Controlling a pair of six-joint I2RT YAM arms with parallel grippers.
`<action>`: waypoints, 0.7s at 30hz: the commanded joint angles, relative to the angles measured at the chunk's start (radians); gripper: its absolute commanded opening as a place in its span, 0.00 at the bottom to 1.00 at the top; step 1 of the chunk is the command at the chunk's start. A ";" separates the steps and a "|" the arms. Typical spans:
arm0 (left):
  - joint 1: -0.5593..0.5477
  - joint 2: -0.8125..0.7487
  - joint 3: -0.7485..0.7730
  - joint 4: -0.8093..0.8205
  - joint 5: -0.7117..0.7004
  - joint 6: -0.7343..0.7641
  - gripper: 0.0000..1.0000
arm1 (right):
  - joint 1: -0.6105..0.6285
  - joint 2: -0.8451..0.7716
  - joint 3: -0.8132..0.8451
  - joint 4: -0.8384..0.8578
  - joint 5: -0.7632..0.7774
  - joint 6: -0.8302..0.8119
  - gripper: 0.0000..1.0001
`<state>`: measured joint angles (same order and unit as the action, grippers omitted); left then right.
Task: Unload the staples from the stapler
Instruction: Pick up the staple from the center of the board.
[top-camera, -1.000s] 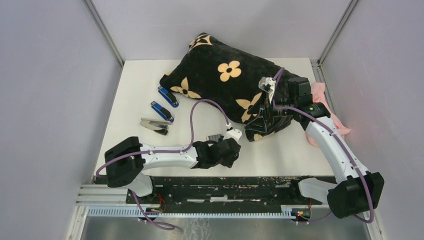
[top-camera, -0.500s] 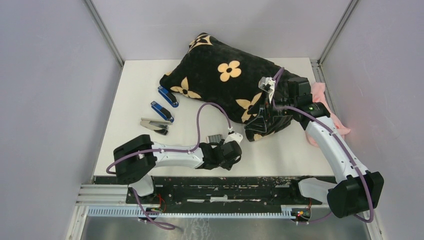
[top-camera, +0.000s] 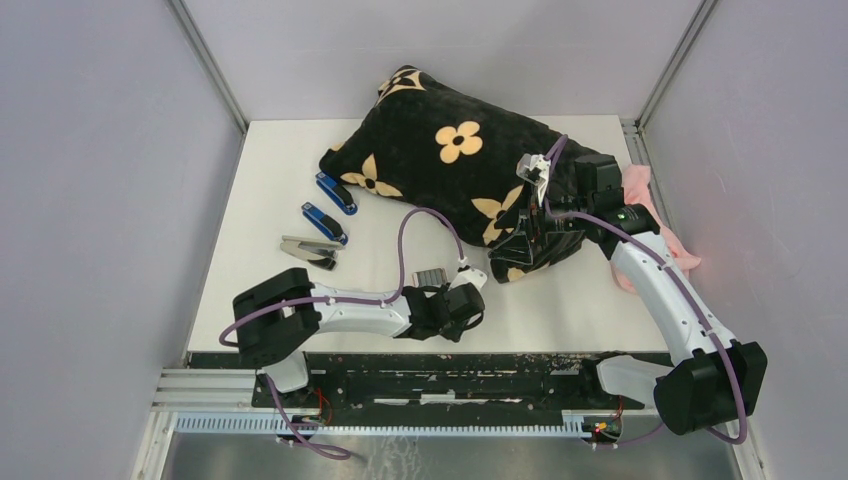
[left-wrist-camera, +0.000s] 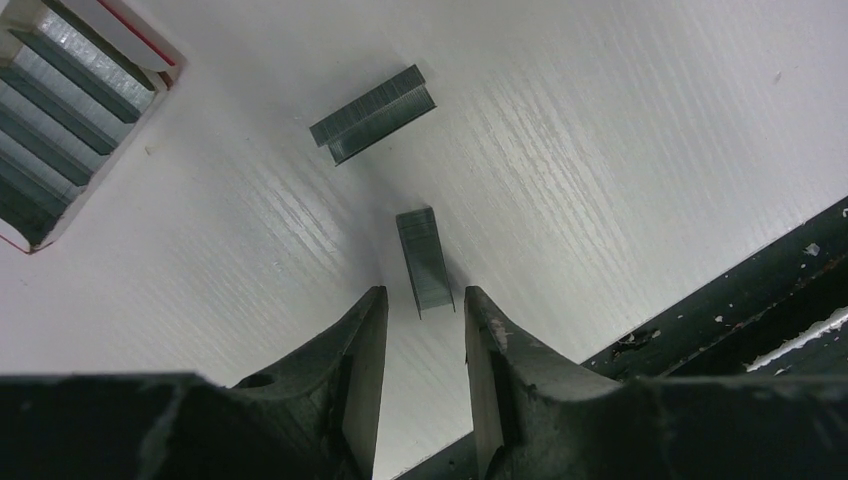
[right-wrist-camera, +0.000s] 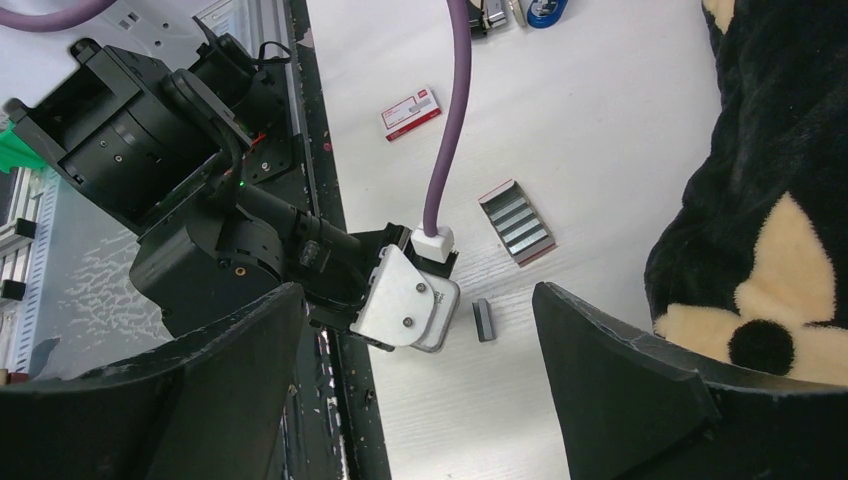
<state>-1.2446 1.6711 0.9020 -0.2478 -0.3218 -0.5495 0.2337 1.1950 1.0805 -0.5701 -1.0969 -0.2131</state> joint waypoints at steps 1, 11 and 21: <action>0.004 0.012 0.024 0.021 0.017 -0.032 0.40 | -0.004 0.001 0.047 0.013 -0.022 0.001 0.91; 0.004 0.035 0.037 0.001 0.024 -0.041 0.32 | -0.004 0.001 0.046 0.013 -0.024 0.003 0.91; 0.002 0.016 0.020 0.021 0.034 -0.043 0.20 | -0.004 0.001 0.045 0.015 -0.024 0.004 0.91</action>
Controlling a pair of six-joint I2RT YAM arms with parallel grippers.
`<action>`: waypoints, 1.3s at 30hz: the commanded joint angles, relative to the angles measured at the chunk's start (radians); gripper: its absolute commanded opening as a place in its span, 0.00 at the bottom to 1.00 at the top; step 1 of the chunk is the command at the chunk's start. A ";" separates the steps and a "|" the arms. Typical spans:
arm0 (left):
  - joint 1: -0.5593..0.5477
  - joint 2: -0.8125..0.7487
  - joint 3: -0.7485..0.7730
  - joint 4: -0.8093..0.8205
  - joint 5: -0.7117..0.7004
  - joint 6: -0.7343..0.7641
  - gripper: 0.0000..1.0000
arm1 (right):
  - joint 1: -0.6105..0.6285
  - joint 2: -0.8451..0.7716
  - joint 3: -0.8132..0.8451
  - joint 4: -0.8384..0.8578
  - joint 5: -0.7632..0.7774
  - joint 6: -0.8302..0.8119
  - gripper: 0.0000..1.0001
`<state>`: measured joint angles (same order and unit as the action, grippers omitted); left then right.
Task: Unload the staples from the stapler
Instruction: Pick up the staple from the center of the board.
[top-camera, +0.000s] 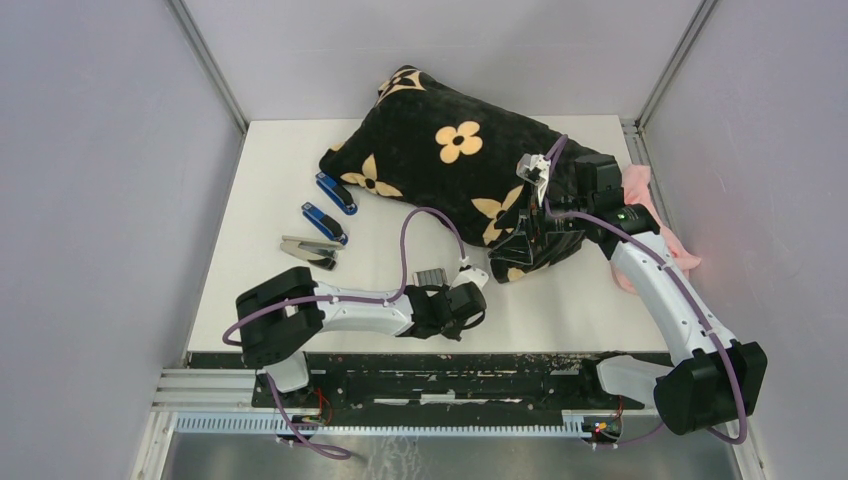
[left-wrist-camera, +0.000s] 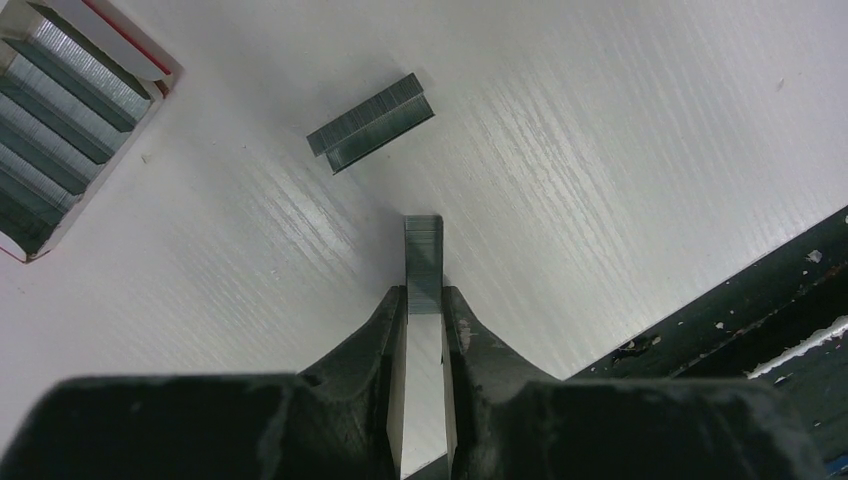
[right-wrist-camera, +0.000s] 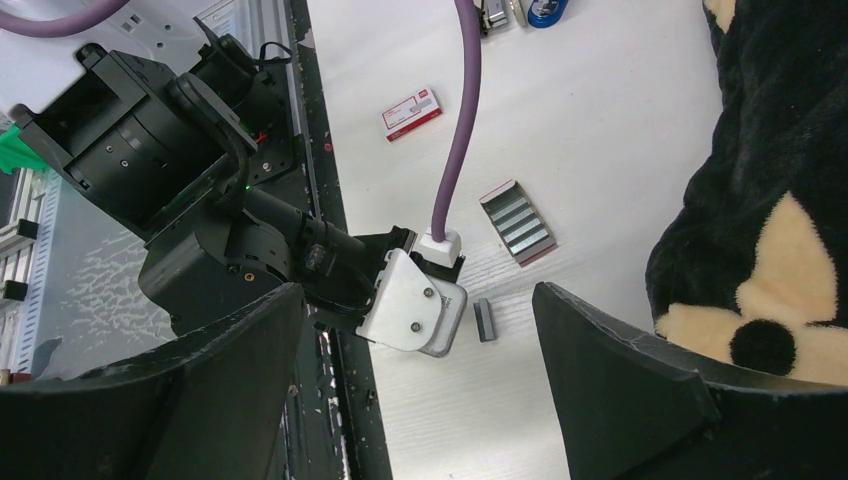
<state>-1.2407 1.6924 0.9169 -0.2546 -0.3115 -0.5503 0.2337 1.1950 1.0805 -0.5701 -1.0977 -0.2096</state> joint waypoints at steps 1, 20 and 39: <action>-0.001 -0.013 -0.002 0.039 0.027 -0.042 0.20 | -0.004 0.002 0.045 0.015 -0.024 0.001 0.91; 0.140 -0.383 -0.340 0.518 0.305 -0.088 0.17 | -0.004 0.008 0.029 0.050 -0.031 0.034 0.90; 0.404 -0.592 -0.580 1.056 0.587 -0.232 0.17 | 0.097 0.046 -0.088 0.391 -0.080 0.364 0.89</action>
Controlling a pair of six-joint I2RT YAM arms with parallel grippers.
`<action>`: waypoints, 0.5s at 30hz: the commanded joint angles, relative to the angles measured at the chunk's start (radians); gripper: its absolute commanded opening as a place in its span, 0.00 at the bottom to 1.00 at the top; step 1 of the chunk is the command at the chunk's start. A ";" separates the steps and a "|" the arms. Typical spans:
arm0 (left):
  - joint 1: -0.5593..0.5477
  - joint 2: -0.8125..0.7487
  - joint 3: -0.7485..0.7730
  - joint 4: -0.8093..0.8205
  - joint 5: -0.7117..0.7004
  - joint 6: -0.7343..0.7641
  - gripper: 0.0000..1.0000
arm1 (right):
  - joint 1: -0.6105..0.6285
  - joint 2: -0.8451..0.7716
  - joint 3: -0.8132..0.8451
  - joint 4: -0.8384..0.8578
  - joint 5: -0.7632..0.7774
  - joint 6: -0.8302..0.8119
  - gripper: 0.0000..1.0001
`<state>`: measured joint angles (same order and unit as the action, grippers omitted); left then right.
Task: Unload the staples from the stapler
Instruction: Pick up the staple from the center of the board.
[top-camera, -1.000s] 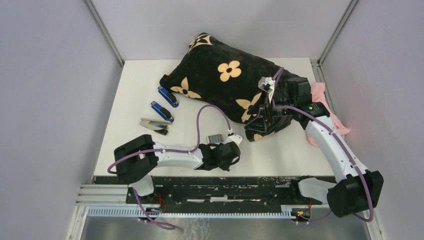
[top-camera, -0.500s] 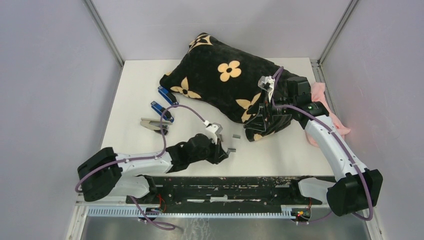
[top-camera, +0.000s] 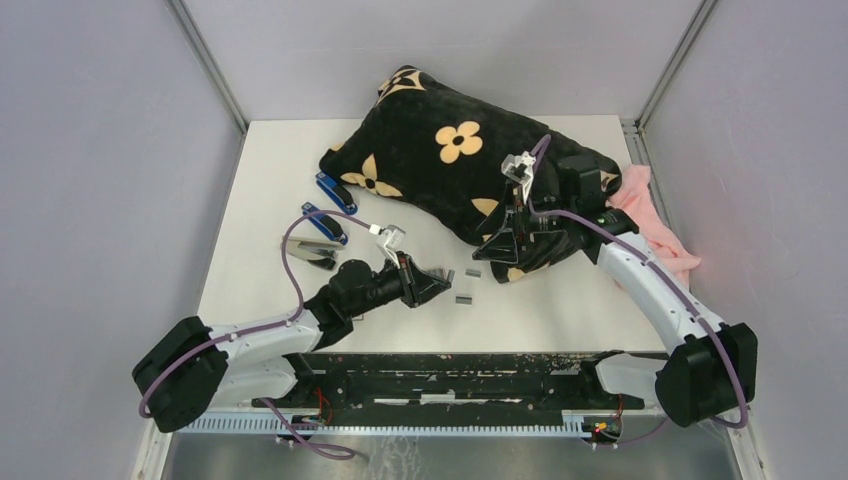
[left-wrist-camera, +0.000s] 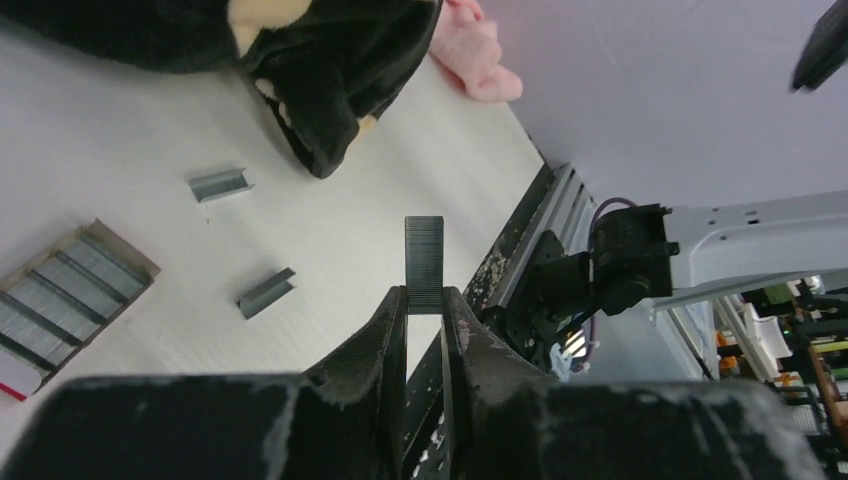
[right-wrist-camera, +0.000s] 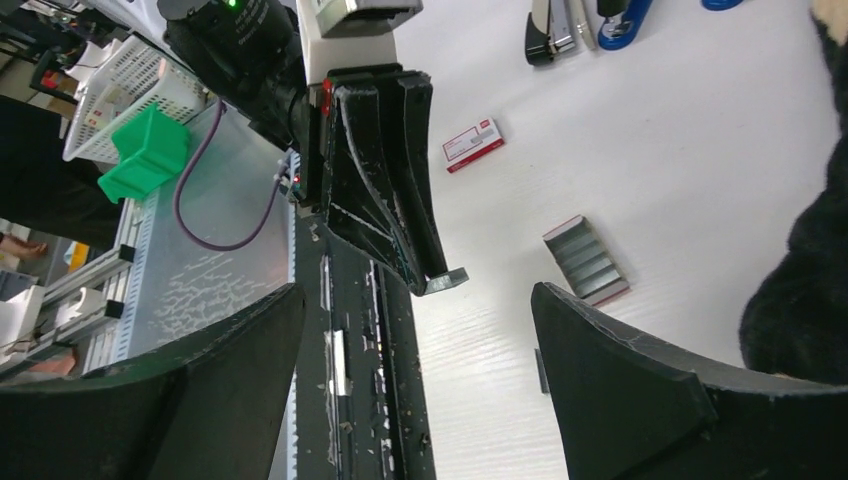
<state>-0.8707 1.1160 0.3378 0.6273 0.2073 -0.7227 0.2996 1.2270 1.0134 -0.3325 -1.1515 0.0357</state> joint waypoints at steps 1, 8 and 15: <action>0.042 -0.012 0.001 0.191 0.078 -0.063 0.17 | 0.038 0.019 -0.033 0.198 -0.024 0.162 0.90; 0.068 -0.003 0.006 0.313 0.118 -0.103 0.17 | 0.074 0.060 -0.123 0.546 -0.005 0.526 0.90; 0.079 -0.035 0.013 0.392 0.145 -0.138 0.17 | 0.106 0.080 -0.117 0.660 -0.030 0.703 0.87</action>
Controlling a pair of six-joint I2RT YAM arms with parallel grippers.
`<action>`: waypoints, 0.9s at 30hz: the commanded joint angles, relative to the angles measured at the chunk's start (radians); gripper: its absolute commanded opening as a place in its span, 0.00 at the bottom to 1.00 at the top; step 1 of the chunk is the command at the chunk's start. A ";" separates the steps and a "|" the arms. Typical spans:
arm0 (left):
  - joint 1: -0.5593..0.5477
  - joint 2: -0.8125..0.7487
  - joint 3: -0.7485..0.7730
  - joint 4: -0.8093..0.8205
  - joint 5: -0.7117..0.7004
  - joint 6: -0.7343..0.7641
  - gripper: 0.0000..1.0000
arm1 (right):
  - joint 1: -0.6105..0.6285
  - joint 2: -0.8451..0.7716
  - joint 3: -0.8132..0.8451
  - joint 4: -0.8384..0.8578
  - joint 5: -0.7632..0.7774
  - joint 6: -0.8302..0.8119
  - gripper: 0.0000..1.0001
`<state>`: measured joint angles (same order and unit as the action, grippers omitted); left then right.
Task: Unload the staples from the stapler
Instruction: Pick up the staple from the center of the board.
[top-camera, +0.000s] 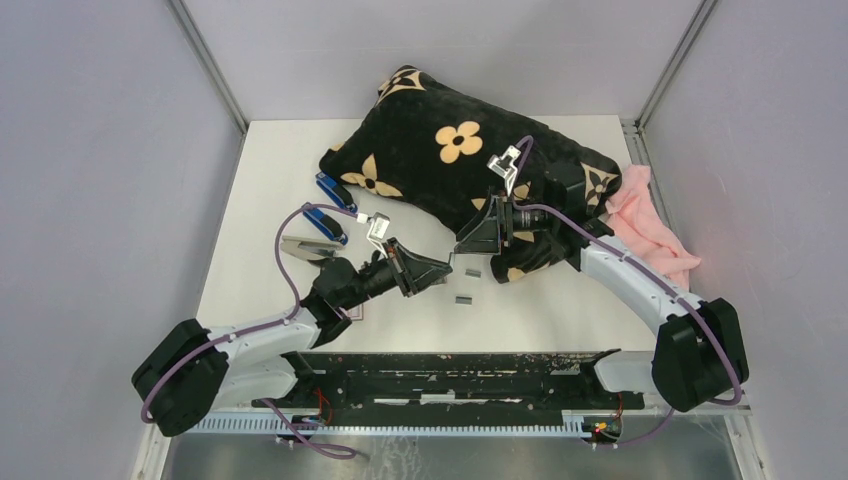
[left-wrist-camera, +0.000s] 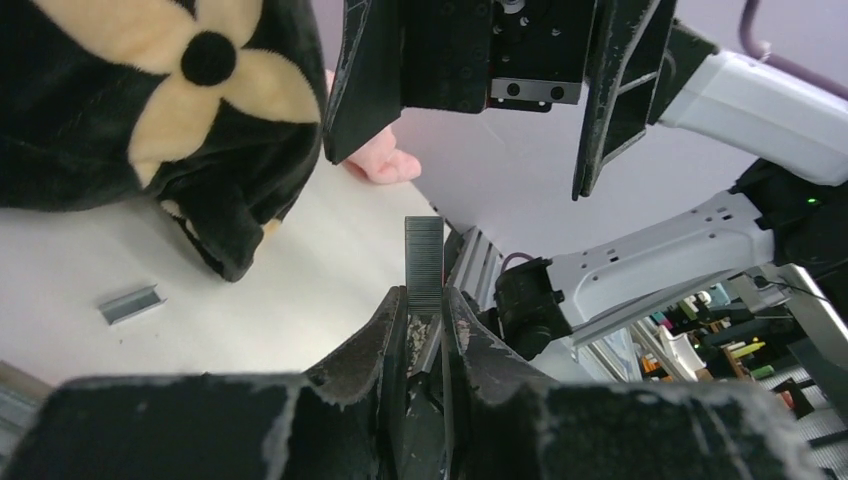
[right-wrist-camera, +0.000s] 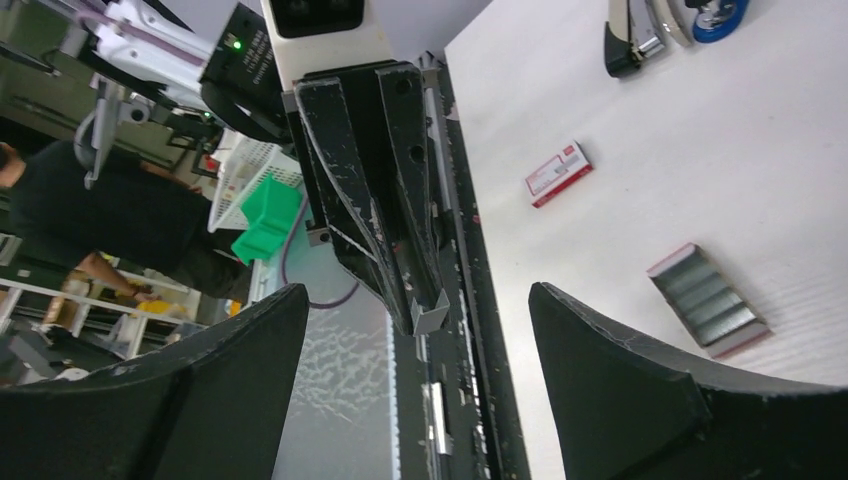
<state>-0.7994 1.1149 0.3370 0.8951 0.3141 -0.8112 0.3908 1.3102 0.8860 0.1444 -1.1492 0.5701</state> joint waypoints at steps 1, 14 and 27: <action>0.009 -0.038 0.016 0.132 0.047 -0.053 0.17 | 0.015 -0.005 0.012 0.200 -0.035 0.194 0.86; 0.008 -0.040 0.022 0.208 0.062 -0.081 0.17 | 0.061 -0.011 0.015 0.282 -0.069 0.273 0.49; 0.011 -0.061 0.016 0.206 0.042 -0.077 0.17 | 0.093 -0.010 0.036 0.203 -0.095 0.192 0.44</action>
<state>-0.7929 1.0752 0.3370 1.0435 0.3496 -0.8562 0.4774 1.3102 0.8860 0.3431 -1.2140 0.8055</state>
